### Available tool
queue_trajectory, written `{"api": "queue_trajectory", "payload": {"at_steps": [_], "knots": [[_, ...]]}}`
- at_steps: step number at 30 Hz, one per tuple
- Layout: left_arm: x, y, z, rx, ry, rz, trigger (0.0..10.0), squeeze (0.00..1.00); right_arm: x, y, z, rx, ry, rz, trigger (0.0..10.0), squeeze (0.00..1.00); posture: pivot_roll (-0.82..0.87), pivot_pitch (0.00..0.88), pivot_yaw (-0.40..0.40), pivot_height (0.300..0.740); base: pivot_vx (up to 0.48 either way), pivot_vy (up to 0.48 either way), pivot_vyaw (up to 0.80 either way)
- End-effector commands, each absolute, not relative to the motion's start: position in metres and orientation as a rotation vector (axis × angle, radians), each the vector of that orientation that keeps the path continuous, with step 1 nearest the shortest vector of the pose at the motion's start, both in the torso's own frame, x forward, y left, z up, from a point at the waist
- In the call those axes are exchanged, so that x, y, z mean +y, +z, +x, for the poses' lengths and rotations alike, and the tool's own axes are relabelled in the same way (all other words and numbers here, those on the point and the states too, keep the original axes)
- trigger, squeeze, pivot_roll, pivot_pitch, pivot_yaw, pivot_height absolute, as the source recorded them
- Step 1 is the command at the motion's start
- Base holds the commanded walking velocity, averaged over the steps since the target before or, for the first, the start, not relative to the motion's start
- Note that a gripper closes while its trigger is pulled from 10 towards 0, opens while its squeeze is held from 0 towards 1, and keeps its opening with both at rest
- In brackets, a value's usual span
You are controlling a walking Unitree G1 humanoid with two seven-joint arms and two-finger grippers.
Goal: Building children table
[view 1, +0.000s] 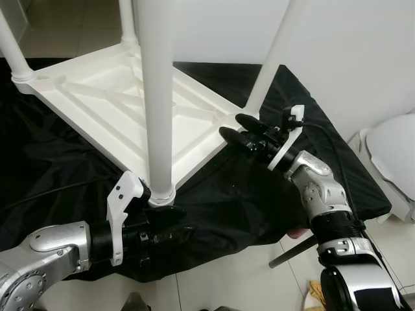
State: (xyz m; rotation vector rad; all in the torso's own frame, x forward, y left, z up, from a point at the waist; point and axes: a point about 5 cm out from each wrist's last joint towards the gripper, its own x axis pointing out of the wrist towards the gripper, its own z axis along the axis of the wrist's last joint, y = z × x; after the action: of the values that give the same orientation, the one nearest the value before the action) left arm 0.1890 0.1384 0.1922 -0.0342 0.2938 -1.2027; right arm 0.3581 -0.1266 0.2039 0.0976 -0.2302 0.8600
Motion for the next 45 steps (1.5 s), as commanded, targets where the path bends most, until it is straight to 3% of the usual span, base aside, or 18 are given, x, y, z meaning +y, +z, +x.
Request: {"api": "queue_trajectory", "payload": {"at_steps": [1, 6, 14, 17, 18, 25, 39, 45], "knots": [[0.136, 0.192, 0.188, 0.290, -1.212, -0.026, 10.0, 0.00, -0.126, 0.203, 0.360, -0.227, 0.847, 0.075, 10.0, 0.00, 0.09, 0.049, -0.108, 0.740, 0.000, 0.000, 0.00], [0.133, 0.192, 0.189, 0.285, -1.216, -0.029, 10.0, 0.00, -0.108, 0.196, 0.362, -0.202, 0.837, 0.049, 10.0, 0.00, 0.09, 0.042, -0.112, 0.740, 0.000, 0.000, 0.00], [0.123, 0.197, 0.190, 0.253, -1.237, -0.031, 10.0, 0.00, -0.040, 0.188, 0.353, -0.163, 0.959, 0.060, 10.0, 0.00, 0.11, 0.059, -0.117, 0.740, 0.000, 0.000, 0.00], [0.123, 0.198, 0.189, 0.250, -1.238, -0.032, 10.0, 0.00, -0.034, 0.188, 0.352, -0.168, 0.973, 0.065, 10.0, 0.00, 0.11, 0.059, -0.117, 0.740, 0.000, 0.000, 0.00], [0.121, 0.199, 0.189, 0.240, -1.237, -0.036, 10.0, 0.00, -0.016, 0.189, 0.349, -0.174, 1.006, 0.079, 10.0, 0.00, 0.11, 0.061, -0.119, 0.740, 0.000, 0.000, 0.00], [0.117, 0.204, 0.188, 0.210, -1.235, -0.039, 10.0, 0.00, 0.018, 0.196, 0.332, -0.214, 1.148, 0.098, 10.0, 0.00, 0.11, 0.079, -0.126, 0.740, 0.000, 0.000, 0.00], [0.117, 0.207, 0.188, 0.192, -1.200, -0.036, 10.0, 0.00, 0.041, 0.201, 0.314, -0.241, 1.304, 0.122, 10.0, 0.00, 0.12, 0.084, -0.136, 0.740, 0.000, 0.000, 0.00], [0.112, 0.208, 0.209, 0.163, -1.001, -0.013, 10.0, 0.00, 0.031, 0.207, 0.319, -0.272, 1.254, 0.133, 10.0, 0.00, 0.11, 0.093, -0.138, 0.740, 0.000, 0.000, 0.00]]}}
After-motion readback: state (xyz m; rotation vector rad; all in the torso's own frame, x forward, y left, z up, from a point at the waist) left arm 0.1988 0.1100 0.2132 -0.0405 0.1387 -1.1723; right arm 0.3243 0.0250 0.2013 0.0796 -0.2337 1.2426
